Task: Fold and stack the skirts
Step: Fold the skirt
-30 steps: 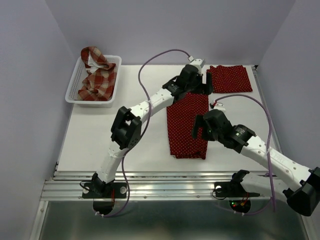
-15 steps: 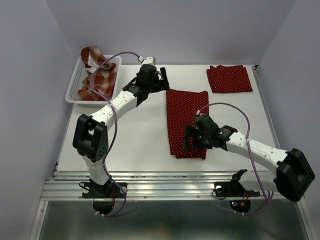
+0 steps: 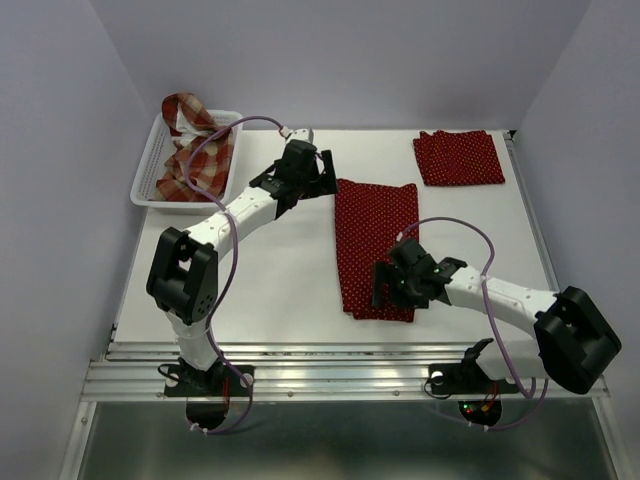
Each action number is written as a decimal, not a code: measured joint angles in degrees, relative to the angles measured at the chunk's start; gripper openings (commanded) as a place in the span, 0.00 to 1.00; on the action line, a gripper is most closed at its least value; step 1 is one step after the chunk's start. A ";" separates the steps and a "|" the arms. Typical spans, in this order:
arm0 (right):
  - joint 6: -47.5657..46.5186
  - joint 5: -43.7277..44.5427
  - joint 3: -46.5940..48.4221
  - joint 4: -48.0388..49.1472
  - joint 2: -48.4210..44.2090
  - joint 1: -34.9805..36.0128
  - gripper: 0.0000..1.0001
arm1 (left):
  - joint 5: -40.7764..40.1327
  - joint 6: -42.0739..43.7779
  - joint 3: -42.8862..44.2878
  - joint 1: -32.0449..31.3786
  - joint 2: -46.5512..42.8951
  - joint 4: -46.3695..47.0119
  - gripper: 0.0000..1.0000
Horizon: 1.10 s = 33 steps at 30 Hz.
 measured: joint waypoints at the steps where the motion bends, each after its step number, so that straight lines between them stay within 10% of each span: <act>1: -0.09 -0.39 0.00 0.31 0.11 -0.09 1.00 | -0.07 0.00 0.00 0.00 0.00 -0.09 0.99; 33: -4.79 2.97 4.98 -4.26 -4.39 -12.04 1.00 | -1.40 0.46 -9.86 1.29 -8.59 -0.17 0.99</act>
